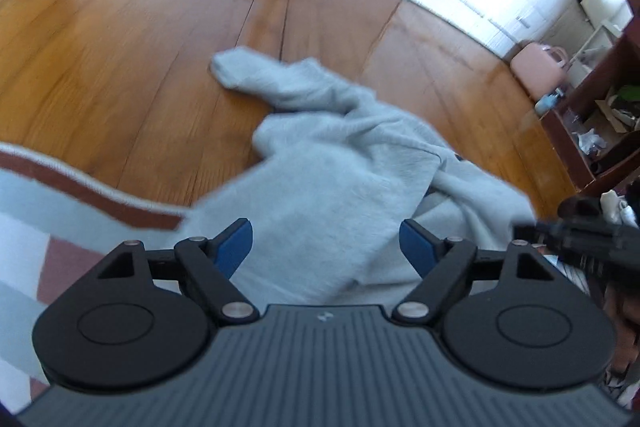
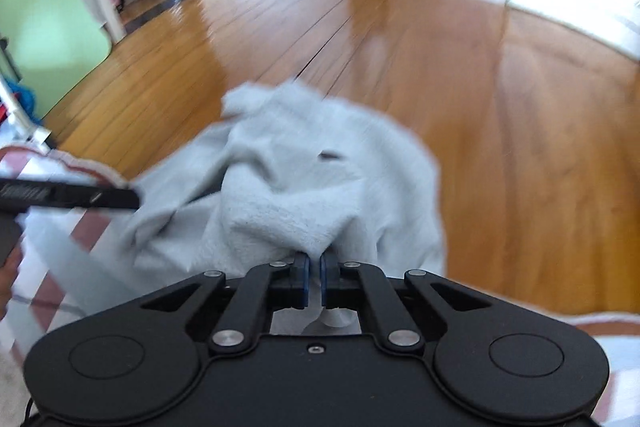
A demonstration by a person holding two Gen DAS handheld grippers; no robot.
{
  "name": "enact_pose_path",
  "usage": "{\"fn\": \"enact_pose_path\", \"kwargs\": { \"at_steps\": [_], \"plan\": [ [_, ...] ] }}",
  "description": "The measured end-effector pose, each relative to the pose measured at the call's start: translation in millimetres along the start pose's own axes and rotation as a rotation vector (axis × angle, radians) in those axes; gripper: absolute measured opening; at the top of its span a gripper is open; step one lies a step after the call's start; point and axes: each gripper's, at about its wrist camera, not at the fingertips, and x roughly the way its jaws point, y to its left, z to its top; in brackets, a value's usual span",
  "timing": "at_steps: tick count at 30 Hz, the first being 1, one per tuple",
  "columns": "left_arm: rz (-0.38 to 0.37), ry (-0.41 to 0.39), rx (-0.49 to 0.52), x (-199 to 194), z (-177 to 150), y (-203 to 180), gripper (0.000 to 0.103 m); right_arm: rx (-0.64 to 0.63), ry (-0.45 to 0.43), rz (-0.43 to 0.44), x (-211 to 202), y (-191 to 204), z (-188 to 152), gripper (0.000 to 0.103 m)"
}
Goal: Fold clothes
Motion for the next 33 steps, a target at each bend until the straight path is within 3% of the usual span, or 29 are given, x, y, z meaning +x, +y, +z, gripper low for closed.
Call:
{"fn": "enact_pose_path", "kwargs": {
  "at_steps": [5,12,15,16,18,20,22,23,24,25,26,27,33],
  "plan": [
    [-0.057,0.027,0.026,9.1,-0.7,-9.2,0.081,-0.153,-0.064,-0.215,-4.8,-8.2,13.2,0.004],
    [-0.181,0.154,-0.012,51.5,-6.5,-26.8,0.083,0.116,0.044,-0.038,-11.1,-32.7,-10.6,0.009],
    [-0.180,0.218,-0.060,80.5,-6.8,-31.3,0.083,0.231,0.091,0.038,-13.8,-43.2,-20.8,0.026],
    [-0.149,0.254,-0.067,89.3,-5.2,-34.7,0.083,0.270,0.106,0.064,-14.7,-46.7,-24.2,0.036],
    [-0.136,0.290,-0.012,102.6,2.4,-47.1,0.084,0.346,0.137,0.115,-16.5,-53.7,-31.0,0.053],
    [-0.151,0.305,0.051,114.2,10.3,-59.0,0.094,0.423,0.168,0.166,-18.3,-60.7,-37.8,0.057],
    [-0.201,0.326,0.023,123.2,11.0,-57.3,0.098,0.488,0.200,0.212,-19.5,-66.4,-44.4,0.058],
    [-0.219,0.320,-0.020,125.0,8.2,-51.2,0.093,0.479,0.219,0.210,-17.7,-64.0,-46.9,0.058],
    [-0.222,0.293,-0.058,123.3,5.2,-44.4,0.068,0.469,0.239,0.208,-15.8,-61.6,-49.5,0.058],
    [-0.218,0.272,-0.059,120.2,3.9,-40.6,0.052,0.463,0.255,0.210,-14.0,-60.1,-51.6,0.058],
    [-0.205,0.253,-0.031,116.1,4.4,-39.2,0.029,0.471,0.258,0.224,-12.4,-61.9,-52.2,0.058],
    [-0.179,0.225,0.007,109.8,6.6,-38.9,0.021,0.478,0.261,0.239,-10.8,-63.7,-52.9,0.058],
    [-0.062,-0.018,0.095,70.0,17.0,-44.0,0.013,0.489,0.234,0.282,-15.1,-71.4,-50.9,0.064]
  ]
}}
